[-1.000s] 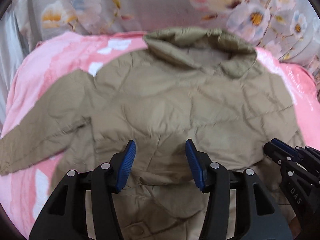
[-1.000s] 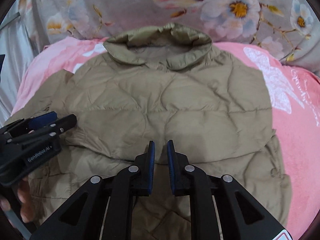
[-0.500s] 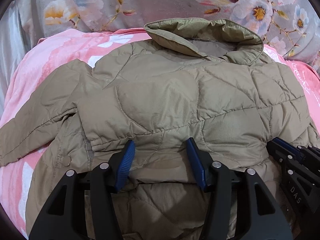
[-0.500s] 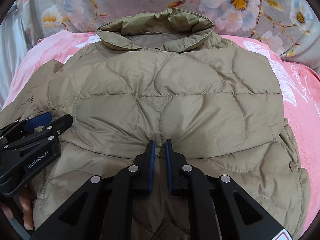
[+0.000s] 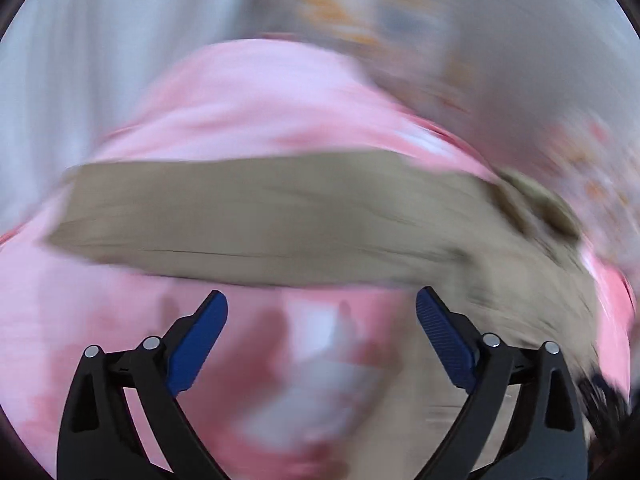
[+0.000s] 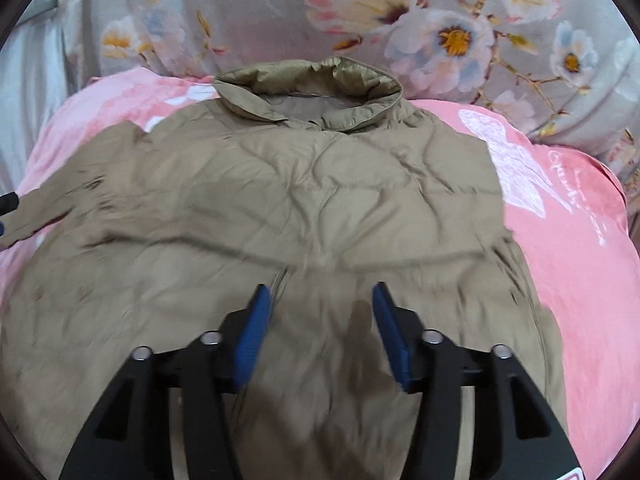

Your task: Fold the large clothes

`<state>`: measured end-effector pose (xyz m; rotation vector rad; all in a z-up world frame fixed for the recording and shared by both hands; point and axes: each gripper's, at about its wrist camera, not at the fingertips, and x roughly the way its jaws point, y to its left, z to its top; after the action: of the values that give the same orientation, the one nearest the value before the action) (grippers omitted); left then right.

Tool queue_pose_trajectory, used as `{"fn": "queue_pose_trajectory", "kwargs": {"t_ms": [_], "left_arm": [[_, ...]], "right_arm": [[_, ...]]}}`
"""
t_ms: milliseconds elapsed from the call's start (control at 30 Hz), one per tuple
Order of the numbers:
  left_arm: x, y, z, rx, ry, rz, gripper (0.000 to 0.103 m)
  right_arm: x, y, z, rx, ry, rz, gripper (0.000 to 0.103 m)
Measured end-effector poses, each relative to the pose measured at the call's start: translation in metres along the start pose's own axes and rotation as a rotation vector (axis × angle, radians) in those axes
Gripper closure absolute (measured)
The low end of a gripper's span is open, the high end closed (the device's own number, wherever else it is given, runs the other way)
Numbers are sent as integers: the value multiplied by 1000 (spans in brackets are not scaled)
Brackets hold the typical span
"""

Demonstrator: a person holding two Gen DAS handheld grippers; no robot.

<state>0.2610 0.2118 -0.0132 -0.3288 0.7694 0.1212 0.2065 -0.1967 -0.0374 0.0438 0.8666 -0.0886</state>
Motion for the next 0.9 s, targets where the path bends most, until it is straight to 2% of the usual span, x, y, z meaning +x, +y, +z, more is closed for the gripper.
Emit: {"fn": "queue_pose_trajectory", "kwargs": {"t_ms": [67,133,200,267,400,467,533,600,667,700,733,833,900], "left_arm": [[4,69,10,-145,21,79,10],[6,127,14,-292,22,109,10],[6,163,14,-375,4,145,10],[7,179,14,-400,-17,166,10],[19,191,15,-481,-6,74,14],[22,188,21,-467,-18,51,27],[28,178,31,-437,7,18,65],[29,167,42,-413,11,35,87],[13,141,61,-318,-38,59,92],[2,123,72,-257,-66,50,98],[-7,109,80,-218,-86,36,98],[-44,46,105,-81,-161,-46,98],[-75,-11,119,33,-210,-121,98]], "right_arm": [[-9,1,-14,24,22,14,47],[-20,3,-27,46,23,8,47],[-31,5,-38,61,23,0,47],[-39,7,-47,85,33,9,47],[-52,9,-61,120,61,10,47],[-58,8,-64,130,62,6,47],[-67,6,-66,137,57,-2,47],[-73,3,-67,142,49,-12,47],[-80,-3,-67,153,41,-24,47],[-82,-6,-68,160,38,-29,47],[-85,-10,-68,169,36,-34,47],[-91,-19,-70,187,30,-41,47],[-95,-25,-71,198,22,-44,47]]}}
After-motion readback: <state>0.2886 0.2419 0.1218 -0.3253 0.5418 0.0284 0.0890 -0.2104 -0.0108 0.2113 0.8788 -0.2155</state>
